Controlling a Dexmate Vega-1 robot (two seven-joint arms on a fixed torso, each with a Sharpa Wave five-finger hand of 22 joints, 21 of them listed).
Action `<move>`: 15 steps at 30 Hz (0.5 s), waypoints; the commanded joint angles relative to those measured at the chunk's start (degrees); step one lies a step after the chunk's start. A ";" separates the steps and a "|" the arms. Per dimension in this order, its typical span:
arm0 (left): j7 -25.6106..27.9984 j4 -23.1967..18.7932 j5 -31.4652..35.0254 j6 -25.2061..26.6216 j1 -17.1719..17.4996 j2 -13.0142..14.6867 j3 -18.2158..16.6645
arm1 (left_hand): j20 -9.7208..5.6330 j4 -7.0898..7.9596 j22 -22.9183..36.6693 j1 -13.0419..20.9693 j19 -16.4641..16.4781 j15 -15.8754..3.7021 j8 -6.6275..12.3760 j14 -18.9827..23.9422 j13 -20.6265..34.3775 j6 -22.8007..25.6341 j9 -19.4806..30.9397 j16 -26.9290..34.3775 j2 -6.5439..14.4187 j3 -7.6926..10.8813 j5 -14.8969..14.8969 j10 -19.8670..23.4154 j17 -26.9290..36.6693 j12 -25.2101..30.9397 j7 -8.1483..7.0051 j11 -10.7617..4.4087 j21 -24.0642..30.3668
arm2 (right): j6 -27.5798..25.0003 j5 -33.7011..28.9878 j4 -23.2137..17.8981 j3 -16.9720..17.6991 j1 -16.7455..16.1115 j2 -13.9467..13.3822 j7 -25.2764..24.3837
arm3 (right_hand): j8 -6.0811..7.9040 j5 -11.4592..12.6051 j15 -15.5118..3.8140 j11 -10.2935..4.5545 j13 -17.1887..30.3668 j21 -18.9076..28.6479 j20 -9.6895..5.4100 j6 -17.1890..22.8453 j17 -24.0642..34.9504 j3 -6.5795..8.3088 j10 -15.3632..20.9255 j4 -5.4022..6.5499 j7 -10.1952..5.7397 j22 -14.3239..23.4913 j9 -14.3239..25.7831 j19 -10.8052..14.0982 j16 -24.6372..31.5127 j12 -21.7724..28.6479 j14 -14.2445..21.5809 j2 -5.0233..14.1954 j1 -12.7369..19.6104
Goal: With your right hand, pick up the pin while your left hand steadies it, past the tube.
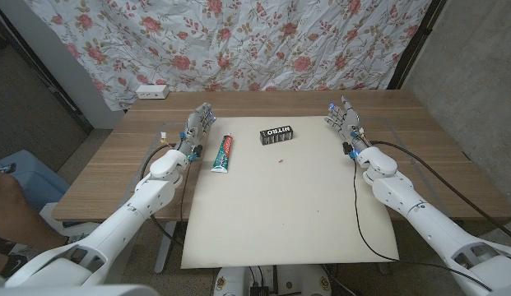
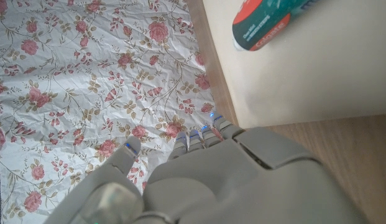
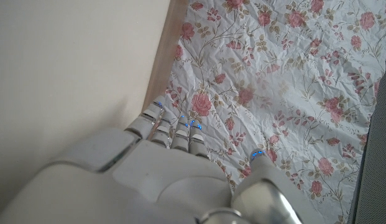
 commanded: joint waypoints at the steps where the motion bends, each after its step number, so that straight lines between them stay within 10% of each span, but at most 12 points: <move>1: -0.72 0.18 -0.98 0.94 -0.18 0.36 -0.41 | -0.28 -0.09 0.19 -0.05 0.34 0.03 0.41 -0.20 0.15 -0.28 0.18 0.49 4.94 0.57 0.35 -0.26 0.29 0.33 0.18 0.12 0.21 | 0.93 -1.78 -0.60 -0.52 -0.07 0.15 -1.55 | 0.41 0.44 0.35 -0.03 0.11 0.28 -0.10 0.55 0.02 0.45 0.52 -0.20 0.04 0.17 0.07 0.28 0.08 0.38 -0.16 0.54 0.15; 15: 0.94 -0.87 -0.32 0.03 0.41 0.03 -0.63 | -0.12 -0.29 0.19 0.03 1.24 -0.18 0.41 0.65 0.13 0.05 0.16 0.60 4.95 0.60 0.38 0.89 0.24 0.54 0.01 -0.36 -0.02 | 2.59 -5.94 -2.85 -1.53 -0.35 -1.16 -2.88 | 0.45 0.61 -0.25 -0.55 0.05 0.28 -0.72 0.84 -0.63 1.24 0.77 -1.09 -0.11 0.15 0.05 0.12 -0.25 0.44 -0.05 1.09 1.27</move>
